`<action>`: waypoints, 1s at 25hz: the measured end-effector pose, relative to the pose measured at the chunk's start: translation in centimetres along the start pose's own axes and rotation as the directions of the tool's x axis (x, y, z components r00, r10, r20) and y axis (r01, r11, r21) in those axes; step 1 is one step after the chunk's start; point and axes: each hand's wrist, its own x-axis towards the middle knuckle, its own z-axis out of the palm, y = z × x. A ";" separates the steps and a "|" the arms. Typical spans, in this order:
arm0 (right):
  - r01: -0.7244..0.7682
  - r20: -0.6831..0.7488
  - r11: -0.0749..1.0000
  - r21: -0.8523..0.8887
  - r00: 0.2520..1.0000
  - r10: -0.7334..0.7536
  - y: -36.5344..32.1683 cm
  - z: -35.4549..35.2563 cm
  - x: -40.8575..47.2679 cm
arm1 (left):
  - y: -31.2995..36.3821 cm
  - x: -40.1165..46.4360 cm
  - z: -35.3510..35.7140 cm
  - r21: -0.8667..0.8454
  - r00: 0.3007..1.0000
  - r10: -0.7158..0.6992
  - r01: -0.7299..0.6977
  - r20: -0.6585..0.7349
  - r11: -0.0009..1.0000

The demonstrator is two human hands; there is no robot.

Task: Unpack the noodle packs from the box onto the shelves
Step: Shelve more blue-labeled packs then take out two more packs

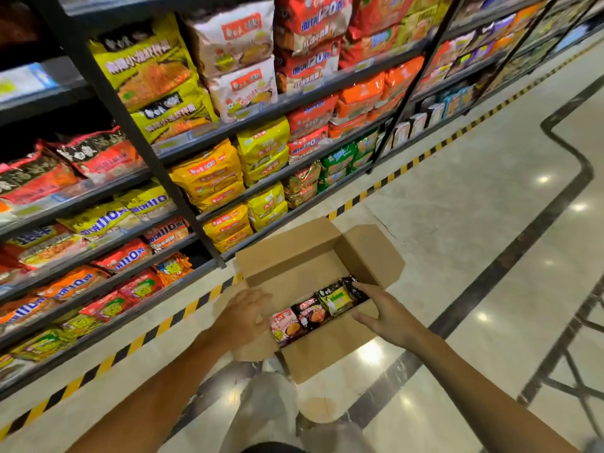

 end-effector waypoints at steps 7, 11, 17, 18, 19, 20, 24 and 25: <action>-0.033 0.109 0.999 0.006 0.993 0.032 6.1 2.9 12.2 | -5.1 11.3 5.9 -0.032 0.977 -0.185 0.189 0.108 0.981; -0.066 0.156 0.998 0.006 0.986 0.064 12.7 7.5 20.6 | -9.5 18.0 14.8 -0.085 0.945 -0.297 0.310 0.141 0.947; -0.028 0.252 0.999 -0.018 0.967 0.032 24.3 18.5 30.9 | -14.0 26.5 27.2 -0.245 0.850 -0.475 0.522 0.228 0.817; -0.025 0.283 0.999 -0.023 0.959 0.031 26.4 20.5 32.2 | -15.3 27.9 29.9 -0.295 0.842 -0.464 0.534 0.276 0.793; -0.007 0.305 1.000 -0.020 0.952 0.013 28.3 22.6 33.4 | -16.6 29.3 32.6 -0.312 0.842 -0.448 0.530 0.300 0.788; 0.011 0.326 1.000 -0.010 0.945 -0.008 30.2 24.7 34.5 | -18.0 30.5 35.1 -0.281 0.846 -0.444 0.521 0.295 0.806; 0.050 0.403 0.998 -0.031 0.915 -0.033 35.7 31.0 38.4 | -22.3 34.6 42.9 -0.171 0.842 -0.491 0.530 0.221 0.831; 0.067 0.411 0.997 -0.028 0.910 -0.050 36.7 32.5 39.5 | -23.5 35.5 44.8 -0.149 0.837 -0.509 0.539 0.198 0.829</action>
